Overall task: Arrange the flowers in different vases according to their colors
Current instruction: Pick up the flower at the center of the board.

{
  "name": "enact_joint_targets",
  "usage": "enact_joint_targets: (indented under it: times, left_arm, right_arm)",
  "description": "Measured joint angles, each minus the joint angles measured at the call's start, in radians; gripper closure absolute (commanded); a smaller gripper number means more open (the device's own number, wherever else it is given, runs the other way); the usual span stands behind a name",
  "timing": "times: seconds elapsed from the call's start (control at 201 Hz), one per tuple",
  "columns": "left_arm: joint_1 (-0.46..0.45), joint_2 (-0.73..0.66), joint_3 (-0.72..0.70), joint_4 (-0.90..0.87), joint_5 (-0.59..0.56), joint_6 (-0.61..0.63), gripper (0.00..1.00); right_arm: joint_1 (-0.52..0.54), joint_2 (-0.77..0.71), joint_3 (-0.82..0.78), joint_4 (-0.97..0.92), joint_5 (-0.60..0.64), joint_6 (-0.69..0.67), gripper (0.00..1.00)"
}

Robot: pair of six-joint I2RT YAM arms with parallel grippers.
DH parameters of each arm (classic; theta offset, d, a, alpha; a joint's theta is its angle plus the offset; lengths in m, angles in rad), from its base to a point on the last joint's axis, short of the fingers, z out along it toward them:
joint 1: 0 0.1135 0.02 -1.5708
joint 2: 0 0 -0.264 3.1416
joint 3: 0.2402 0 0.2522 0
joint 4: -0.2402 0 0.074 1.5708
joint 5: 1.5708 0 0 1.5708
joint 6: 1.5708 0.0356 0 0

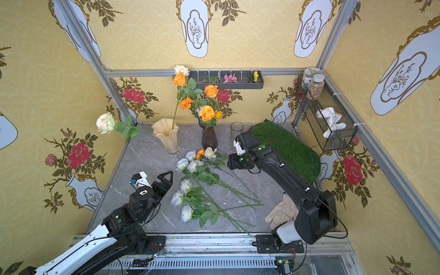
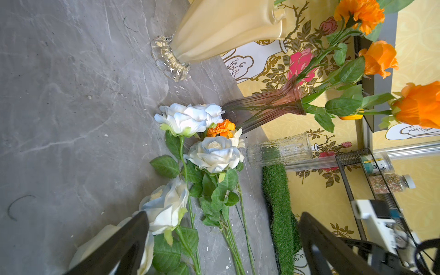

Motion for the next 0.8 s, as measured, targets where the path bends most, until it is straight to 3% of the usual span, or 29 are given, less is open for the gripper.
enact_joint_targets:
  times: [0.354,0.473,0.797]
  left_arm:
    - [0.000,-0.034,-0.003,-0.022,0.006,0.000,0.00]
    - [0.000,-0.028,-0.005,-0.022,0.000,-0.003,0.00]
    - [0.002,0.079,0.026,-0.018,-0.021,-0.003,0.00]
  right_arm:
    - [0.060,0.197,-0.008,0.138,0.085,-0.079,0.68]
    - [0.055,0.306,0.037,0.180,0.085,-0.103,0.61]
    - [0.004,0.492,0.072,0.310,0.086,-0.119,0.57]
